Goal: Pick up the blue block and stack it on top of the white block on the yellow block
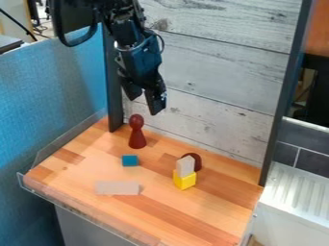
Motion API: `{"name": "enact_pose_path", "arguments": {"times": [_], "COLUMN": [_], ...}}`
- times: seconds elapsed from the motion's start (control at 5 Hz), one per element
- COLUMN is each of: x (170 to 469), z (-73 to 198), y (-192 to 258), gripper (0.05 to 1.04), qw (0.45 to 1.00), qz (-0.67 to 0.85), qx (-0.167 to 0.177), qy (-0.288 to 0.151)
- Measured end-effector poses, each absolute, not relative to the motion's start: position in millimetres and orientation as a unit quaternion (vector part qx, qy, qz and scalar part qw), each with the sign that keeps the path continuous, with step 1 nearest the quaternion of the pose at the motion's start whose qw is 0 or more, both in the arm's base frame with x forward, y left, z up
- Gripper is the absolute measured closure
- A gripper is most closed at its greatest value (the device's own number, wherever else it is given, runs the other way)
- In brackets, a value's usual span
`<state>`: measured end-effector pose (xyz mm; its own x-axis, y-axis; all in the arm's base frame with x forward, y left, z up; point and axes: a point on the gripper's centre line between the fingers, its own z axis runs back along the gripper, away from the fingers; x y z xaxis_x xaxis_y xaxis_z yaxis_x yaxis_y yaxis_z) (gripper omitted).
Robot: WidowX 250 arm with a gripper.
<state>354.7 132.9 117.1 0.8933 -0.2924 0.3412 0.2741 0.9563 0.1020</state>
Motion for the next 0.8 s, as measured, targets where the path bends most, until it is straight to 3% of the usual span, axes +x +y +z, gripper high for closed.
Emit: {"name": "enact_pose_path", "arguments": {"times": [0.2, 0.8], "x": [354, 360], "z": [104, 49], "y": [134, 195], "gripper": [0.083, 0.083], "qw": [0.976, 0.992], "qz": [-0.142, -0.014], "qx": [0.018, 0.061], "qy": [-0.164, -0.108]}}
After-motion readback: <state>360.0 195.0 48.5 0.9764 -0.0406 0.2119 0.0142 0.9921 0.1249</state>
